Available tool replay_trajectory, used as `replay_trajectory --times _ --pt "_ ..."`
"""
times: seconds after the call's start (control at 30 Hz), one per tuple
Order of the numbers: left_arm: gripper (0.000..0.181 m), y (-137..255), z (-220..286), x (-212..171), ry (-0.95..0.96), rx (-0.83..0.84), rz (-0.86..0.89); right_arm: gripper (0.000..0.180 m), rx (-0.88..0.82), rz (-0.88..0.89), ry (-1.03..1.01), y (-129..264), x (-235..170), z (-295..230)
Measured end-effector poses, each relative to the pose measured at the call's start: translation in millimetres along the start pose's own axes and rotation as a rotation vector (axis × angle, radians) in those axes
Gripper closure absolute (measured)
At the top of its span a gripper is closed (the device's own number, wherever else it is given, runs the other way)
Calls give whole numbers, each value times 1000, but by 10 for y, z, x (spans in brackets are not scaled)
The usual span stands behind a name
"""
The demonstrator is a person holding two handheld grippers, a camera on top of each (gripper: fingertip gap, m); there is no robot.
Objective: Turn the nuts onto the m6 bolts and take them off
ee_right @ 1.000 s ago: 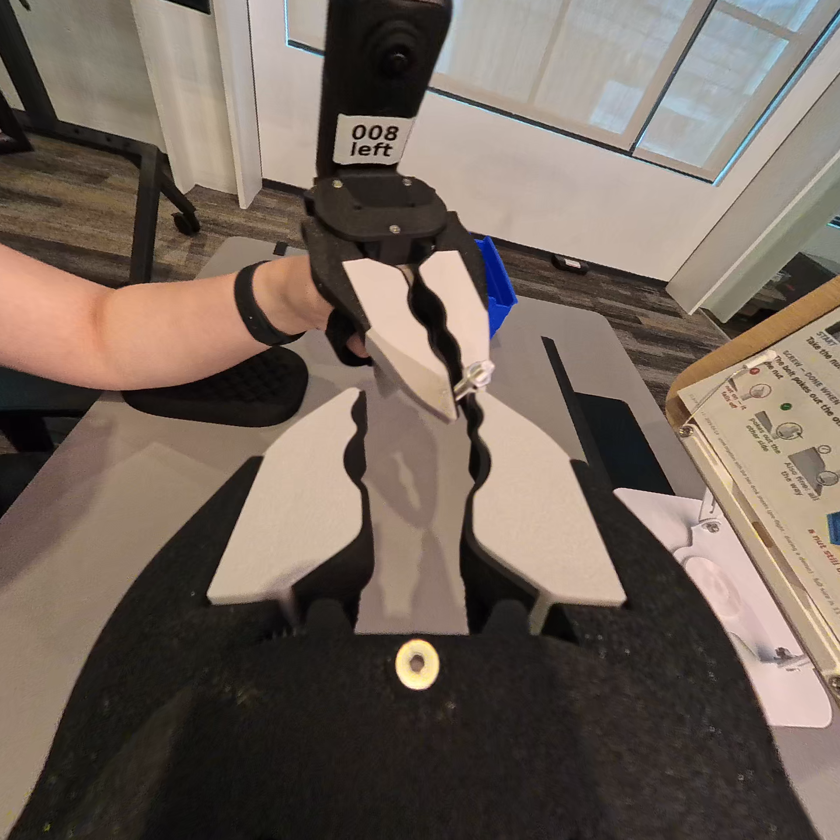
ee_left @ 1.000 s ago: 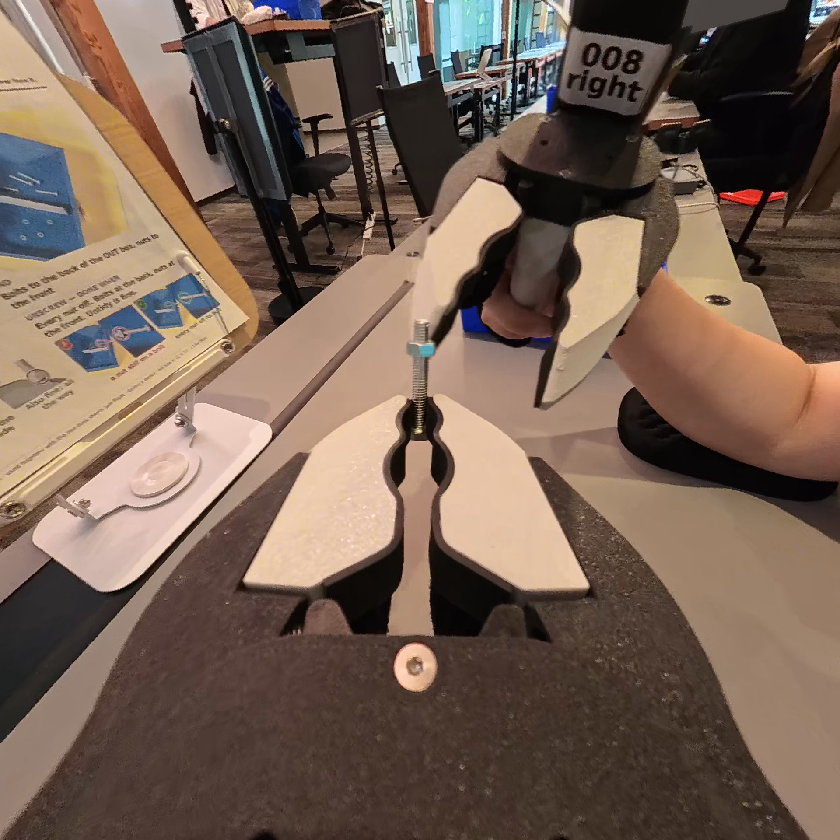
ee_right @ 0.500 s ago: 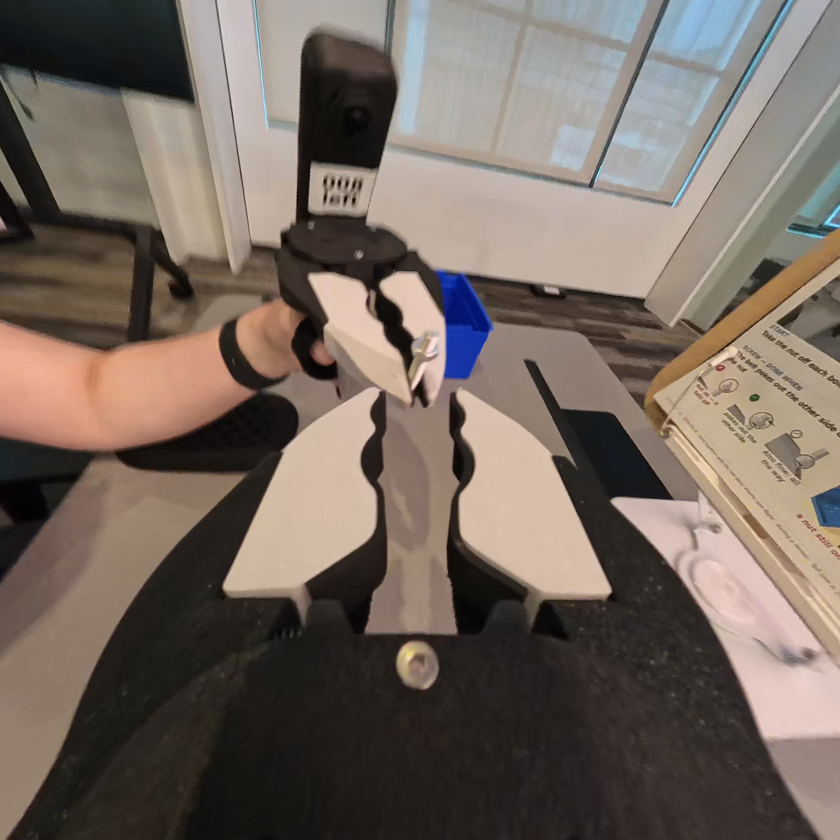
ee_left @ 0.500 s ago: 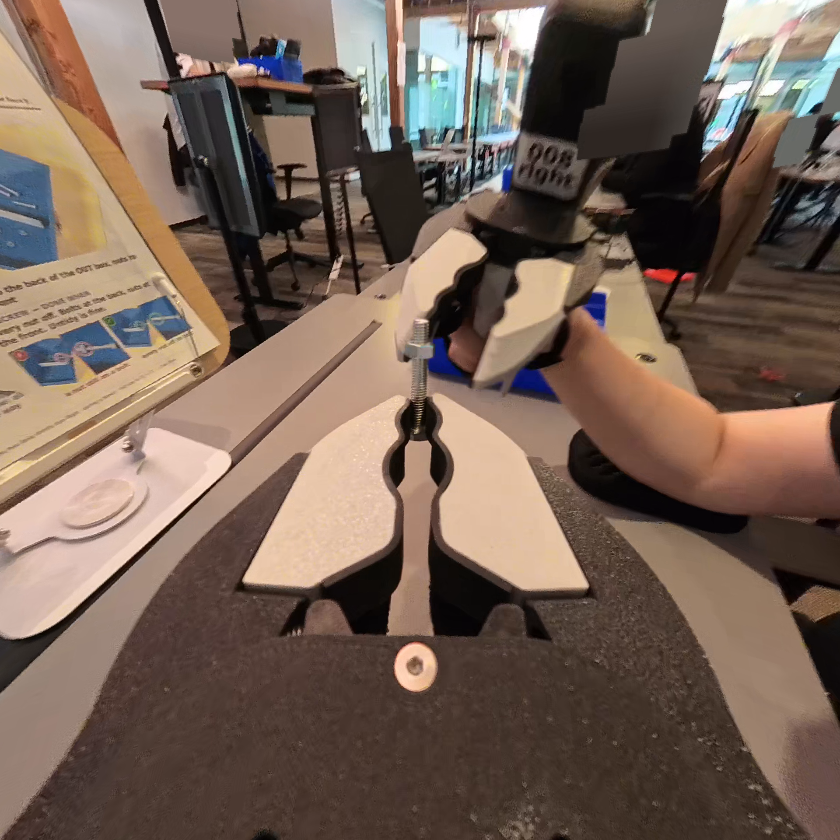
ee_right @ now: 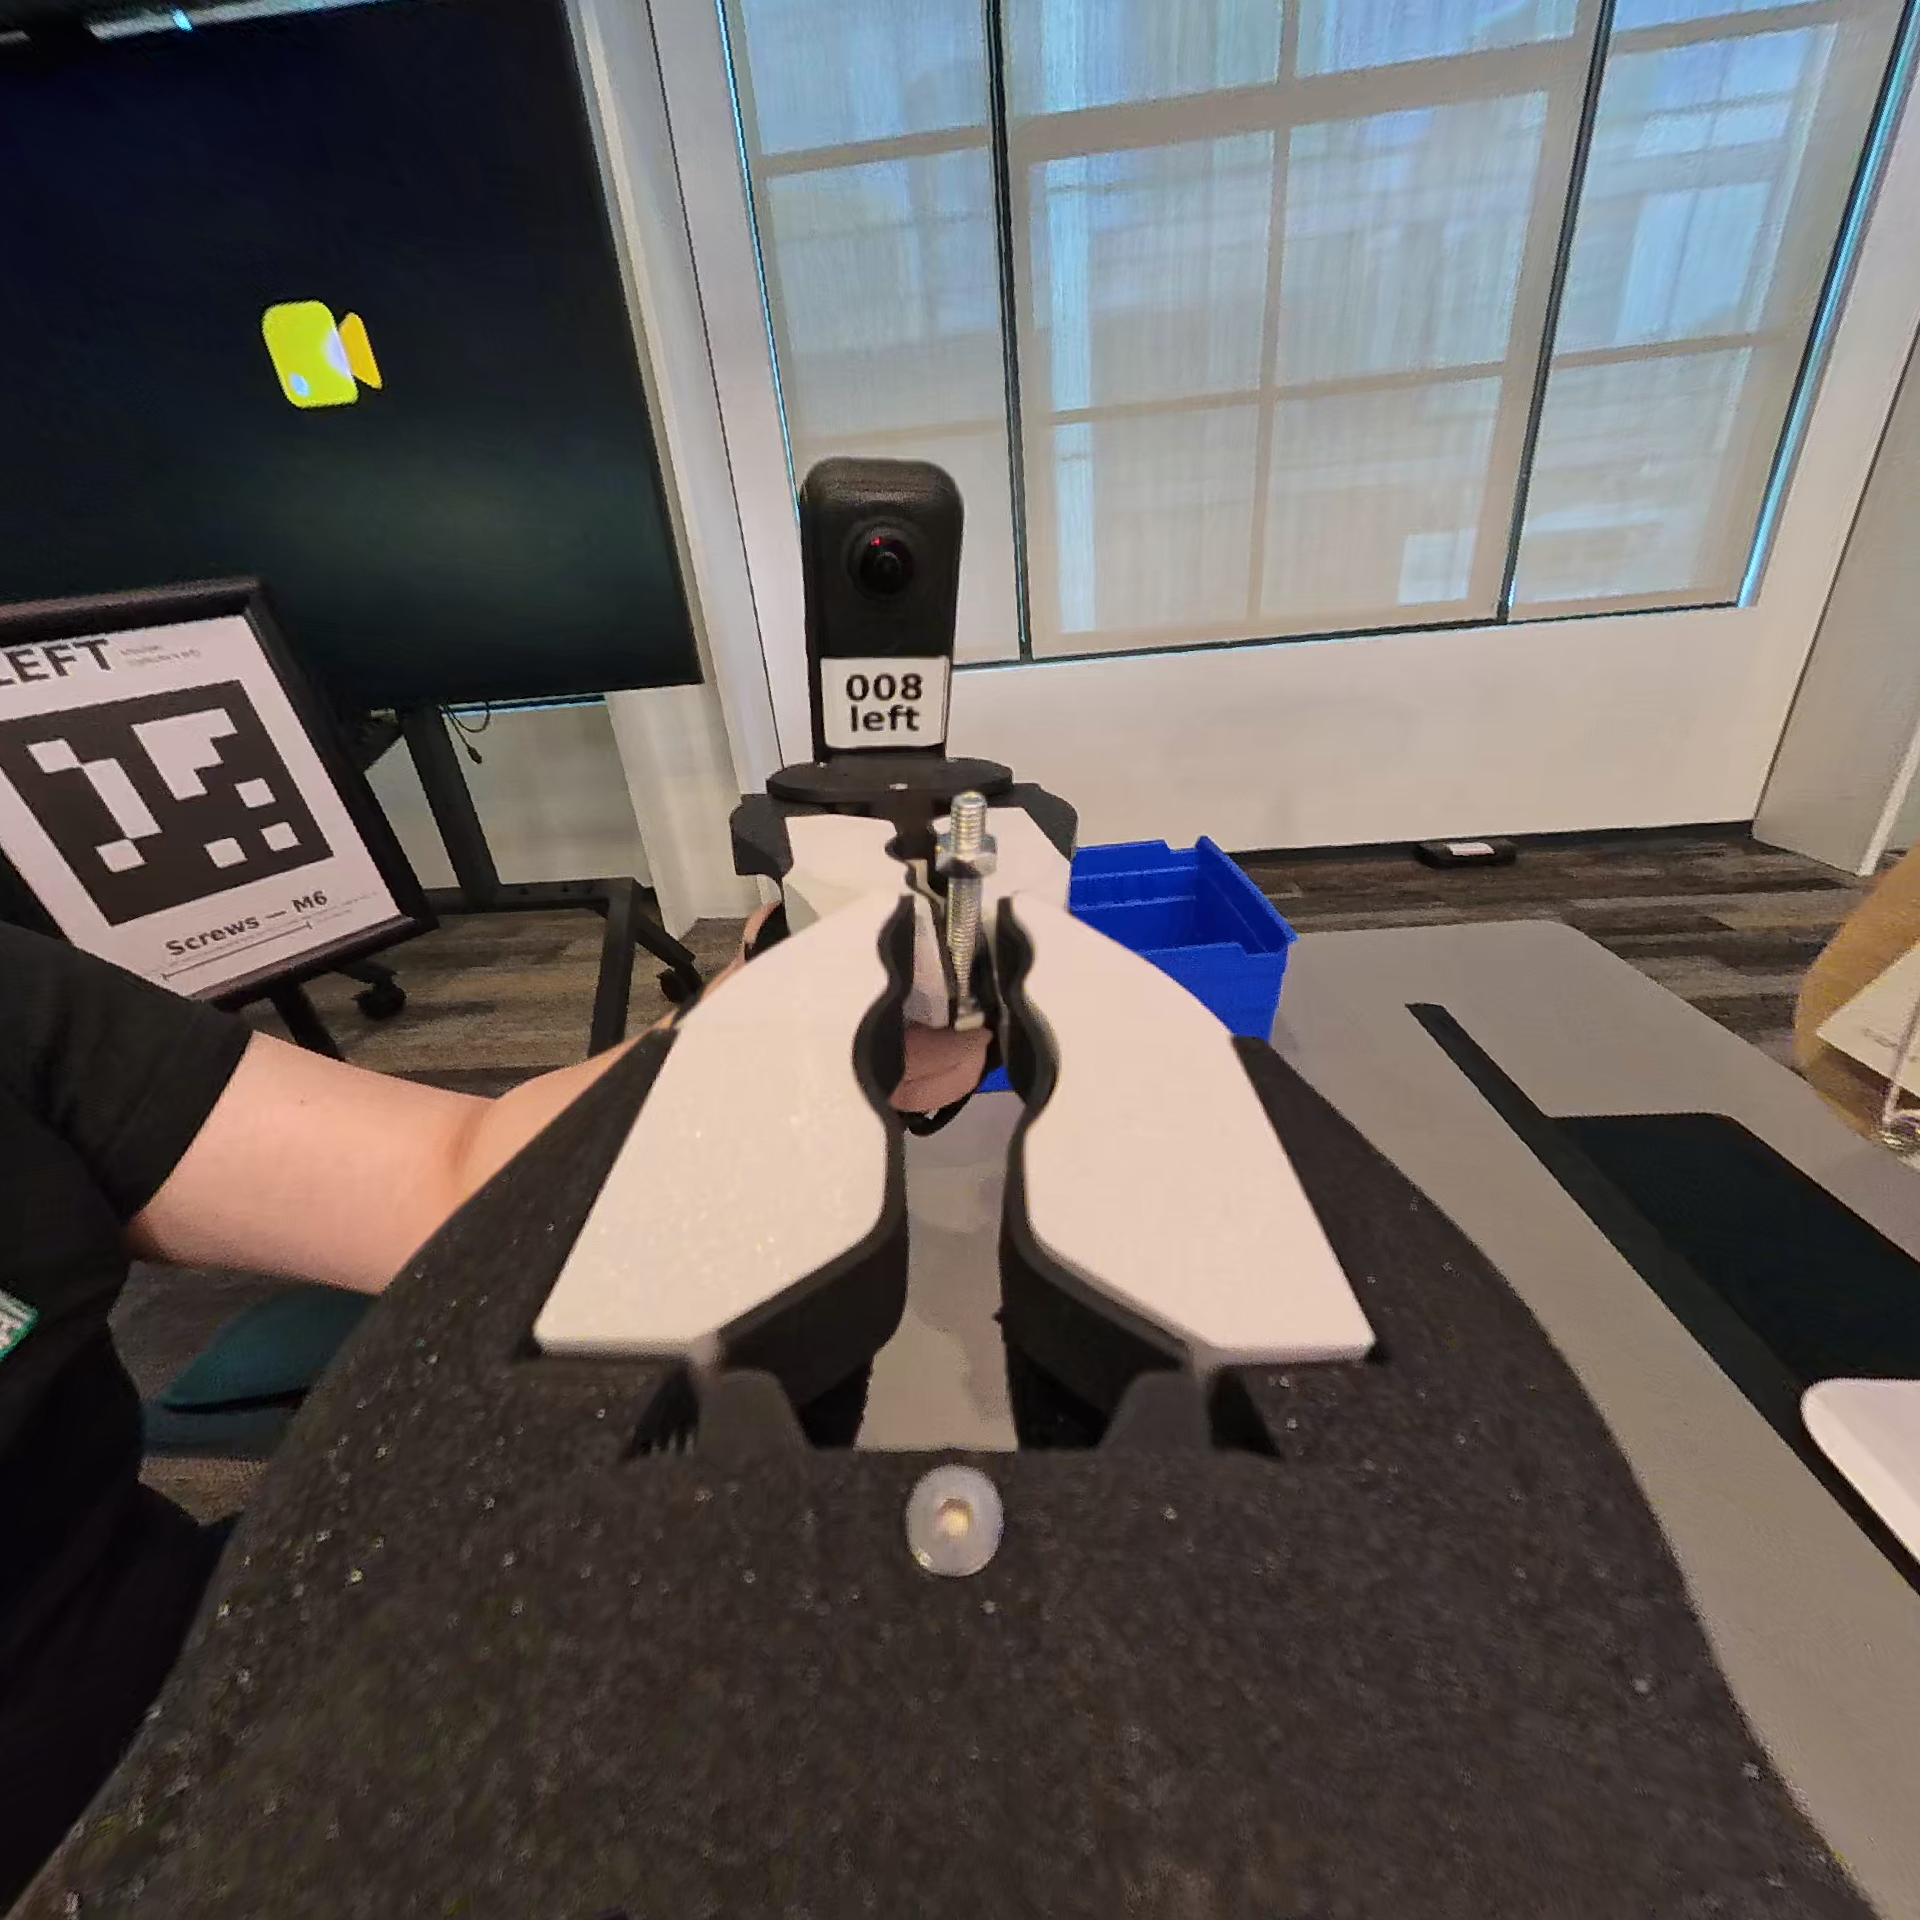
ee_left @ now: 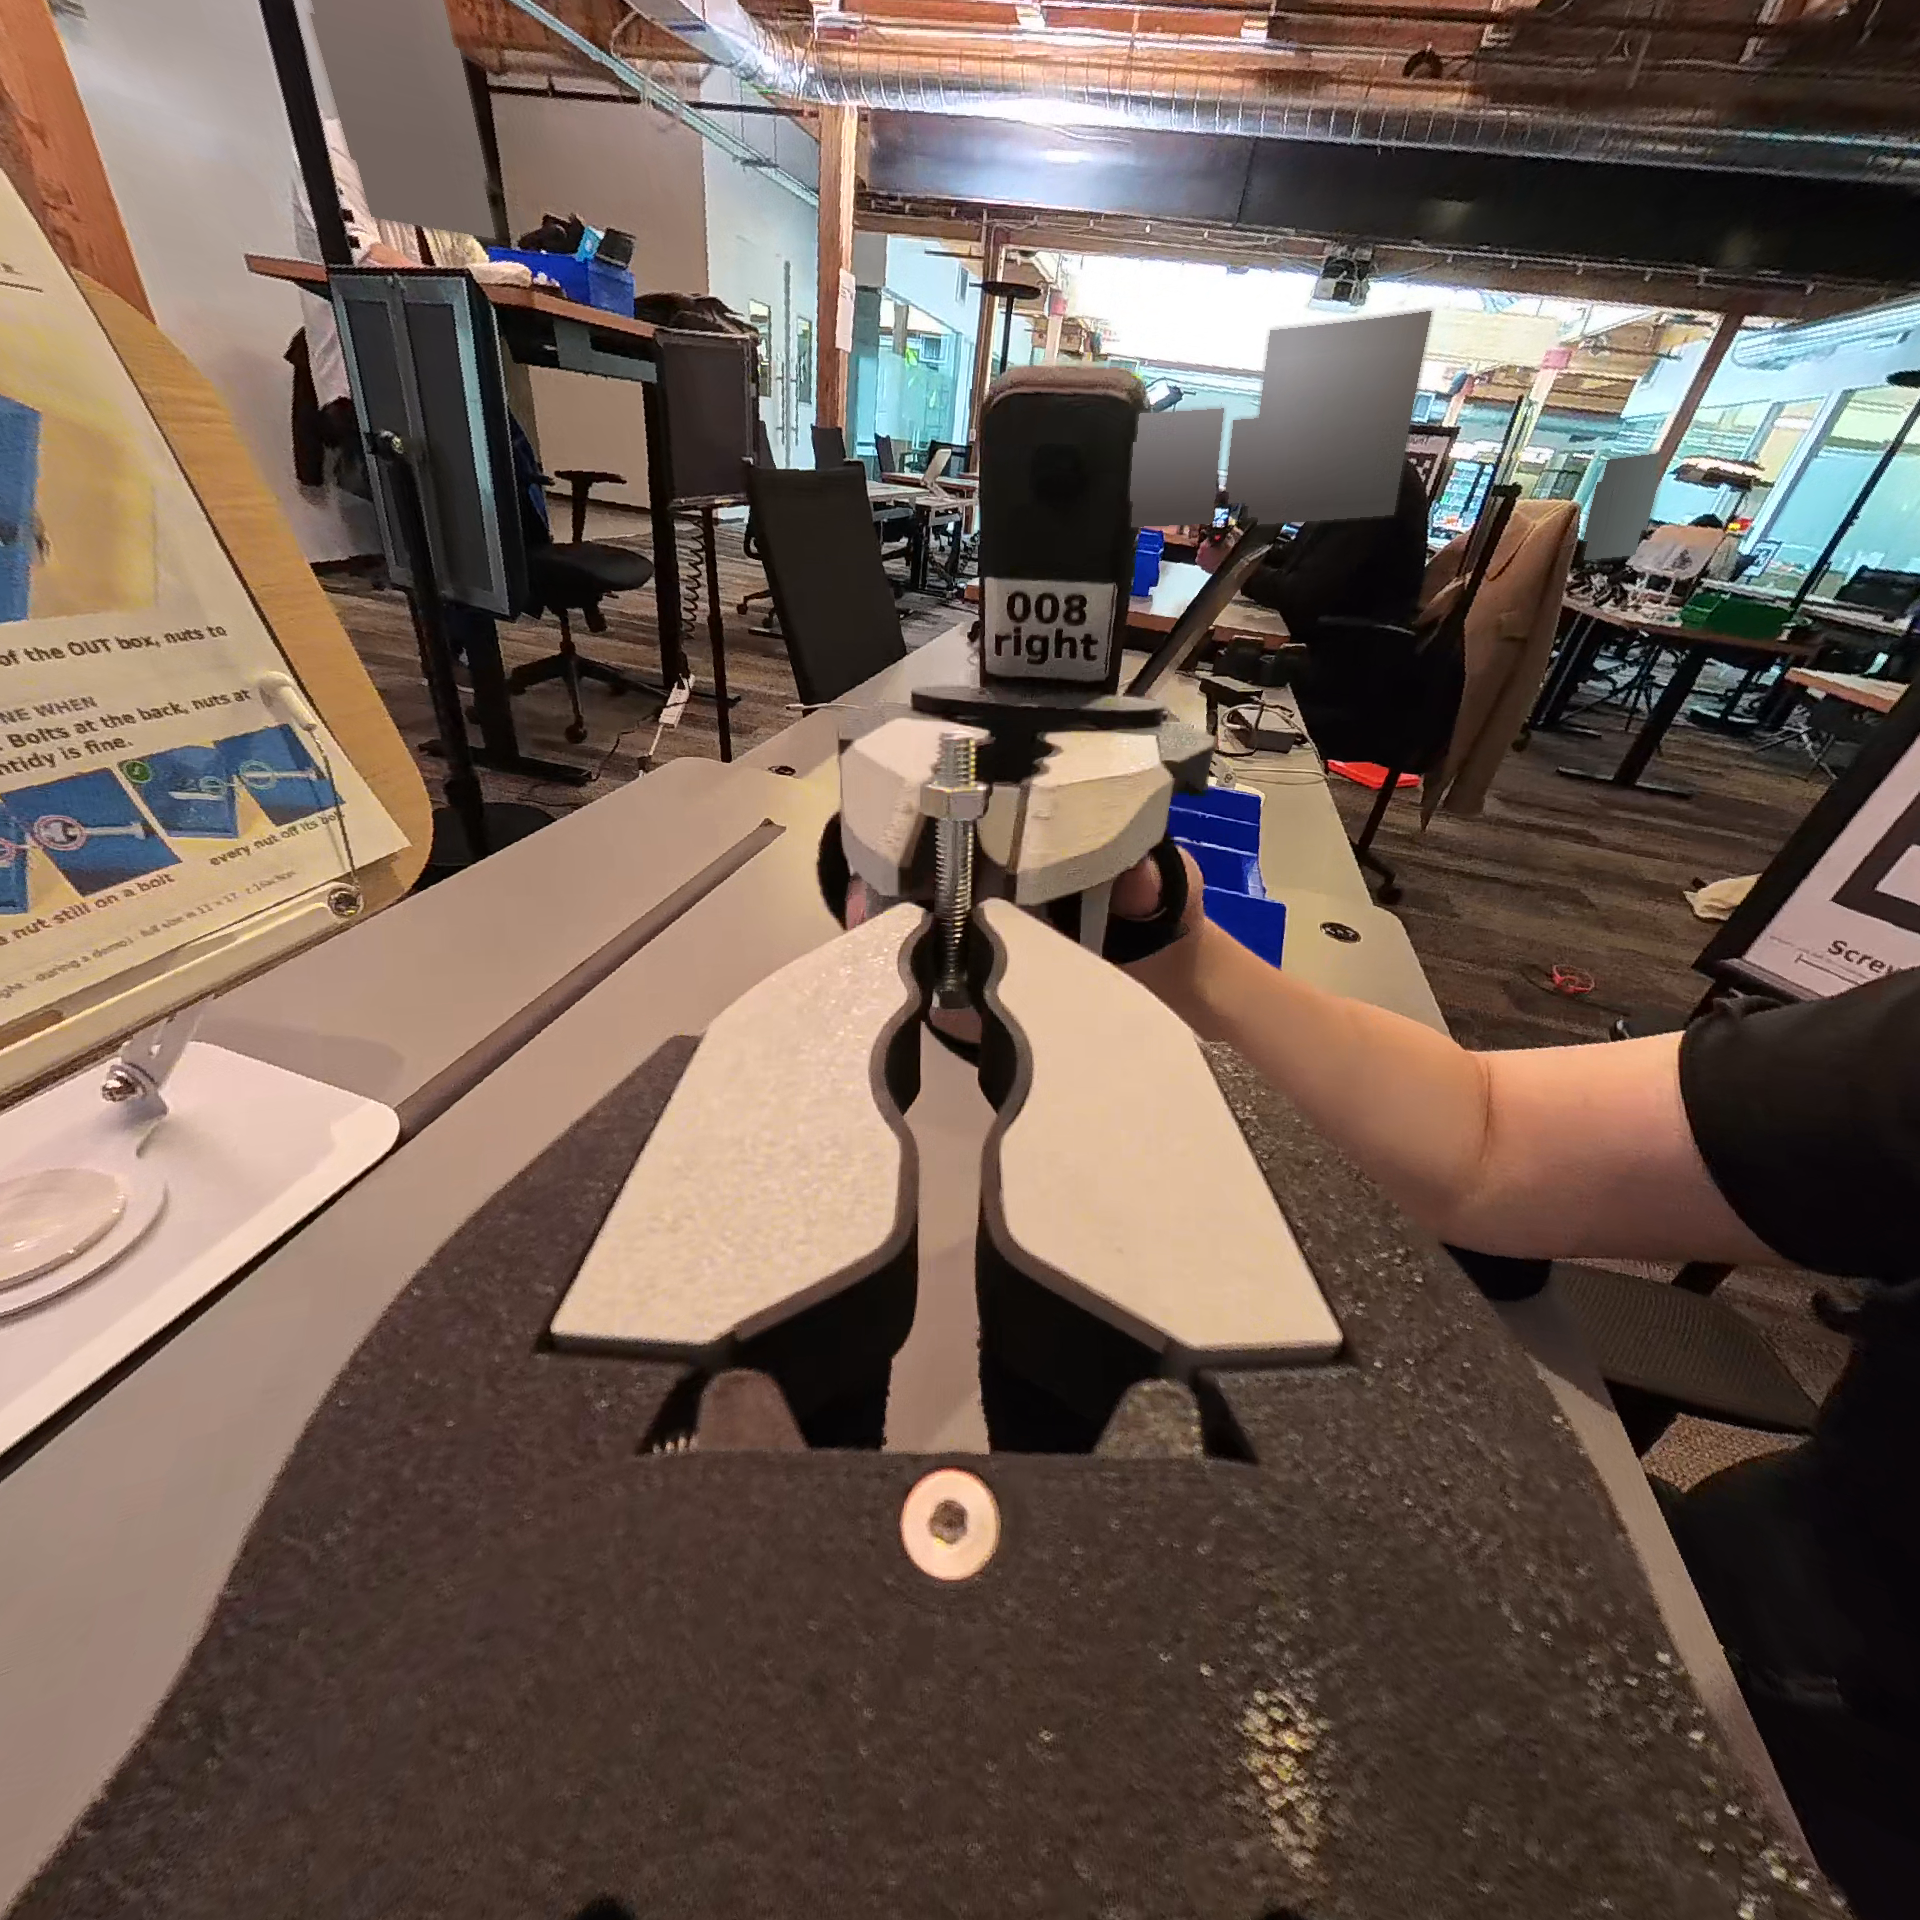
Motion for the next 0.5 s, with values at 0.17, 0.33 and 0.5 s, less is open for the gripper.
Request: replay_trajectory --times 0.17,0.33,0.5 --pt "176 -12 17 -5 -9 -11 -7 175 8 9 -16 -11 -5 -2" --pt "153 14 -2 -4 -12 18 -19 175 -11 6 -32 16 2 44" --pt "151 8 -21 -60 -21 41 -81 175 6 6 -30 63 39 36"
Point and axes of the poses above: each gripper's, where its closed fingertips meet, y back along the fingers, x out of its top, z = x × y across the jaws, the point moved 6 cm from there along y, back along the fingers, and after that the axes turned 11 degrees about -x, right-handed, at the moved point
